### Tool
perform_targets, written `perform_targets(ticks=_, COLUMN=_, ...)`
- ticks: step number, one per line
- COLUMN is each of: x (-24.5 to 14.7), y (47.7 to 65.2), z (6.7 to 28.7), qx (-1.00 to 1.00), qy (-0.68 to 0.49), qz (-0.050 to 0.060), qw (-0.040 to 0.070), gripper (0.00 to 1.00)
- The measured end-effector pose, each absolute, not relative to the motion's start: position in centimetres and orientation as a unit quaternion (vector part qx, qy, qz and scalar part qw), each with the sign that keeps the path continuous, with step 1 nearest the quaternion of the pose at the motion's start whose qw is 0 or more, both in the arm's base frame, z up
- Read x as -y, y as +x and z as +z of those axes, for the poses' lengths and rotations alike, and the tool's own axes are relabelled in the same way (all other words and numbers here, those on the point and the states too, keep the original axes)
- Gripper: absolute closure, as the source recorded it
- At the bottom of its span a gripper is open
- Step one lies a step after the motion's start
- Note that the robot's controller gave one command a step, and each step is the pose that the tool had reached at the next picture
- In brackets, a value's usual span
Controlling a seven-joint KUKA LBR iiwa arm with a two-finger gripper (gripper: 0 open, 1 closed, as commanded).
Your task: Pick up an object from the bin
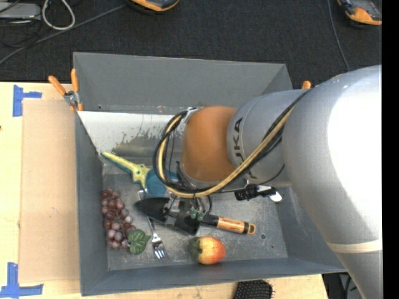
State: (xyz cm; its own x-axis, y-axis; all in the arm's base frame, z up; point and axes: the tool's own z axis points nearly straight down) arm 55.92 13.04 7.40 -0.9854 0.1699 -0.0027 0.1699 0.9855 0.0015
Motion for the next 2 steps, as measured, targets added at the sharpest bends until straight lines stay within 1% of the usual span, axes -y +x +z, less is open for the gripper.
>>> perform_targets(ticks=1, x=-12.9, y=55.5, z=9.5, qx=-0.996, qy=0.085, qz=-0.001, qw=-0.005, gripper=1.0)
perform_targets(ticks=2, x=-12.9, y=55.9, z=13.7, qx=-0.996, qy=0.085, qz=0.001, qw=0.001, gripper=1.0)
